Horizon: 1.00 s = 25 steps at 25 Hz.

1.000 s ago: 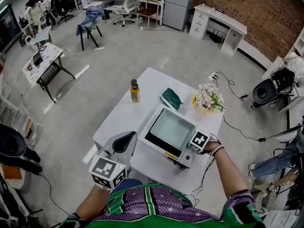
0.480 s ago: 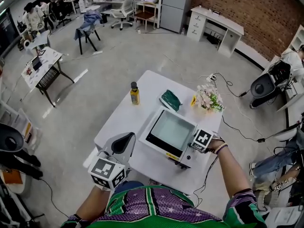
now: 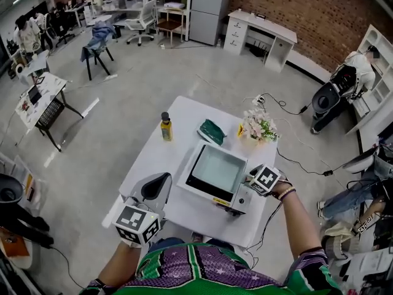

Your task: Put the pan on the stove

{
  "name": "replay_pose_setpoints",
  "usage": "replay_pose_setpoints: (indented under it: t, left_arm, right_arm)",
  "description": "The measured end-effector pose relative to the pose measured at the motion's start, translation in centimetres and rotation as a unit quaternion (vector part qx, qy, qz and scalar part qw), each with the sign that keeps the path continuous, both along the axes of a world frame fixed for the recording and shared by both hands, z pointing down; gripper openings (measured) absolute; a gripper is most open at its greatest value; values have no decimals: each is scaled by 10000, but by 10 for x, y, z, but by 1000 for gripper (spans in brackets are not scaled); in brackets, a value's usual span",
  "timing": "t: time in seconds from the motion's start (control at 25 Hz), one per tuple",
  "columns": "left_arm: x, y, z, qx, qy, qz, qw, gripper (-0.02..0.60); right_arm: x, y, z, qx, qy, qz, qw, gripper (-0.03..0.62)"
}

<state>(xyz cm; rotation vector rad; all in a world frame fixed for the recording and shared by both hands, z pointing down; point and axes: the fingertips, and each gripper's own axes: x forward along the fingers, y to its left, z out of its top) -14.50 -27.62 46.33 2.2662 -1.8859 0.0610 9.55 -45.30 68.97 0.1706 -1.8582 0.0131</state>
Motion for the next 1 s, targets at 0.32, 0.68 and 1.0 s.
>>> replay_pose_setpoints:
  t: [0.32,0.68,1.0]
  left_arm:
    - [-14,1,-6,3,42,324,9995,18]
    - [-17,6,-10,-4,-55,839,9965,18]
    - [-7,14,-20,199,-455,1241,9910,18]
  right_arm:
    - [-3,7,-31,350,-1181,1293,9839,184]
    - [-19,33,-82,1315,-2531,2293,9306,181]
    - [-36,82,-113,1701,-3045,3082,8851,178]
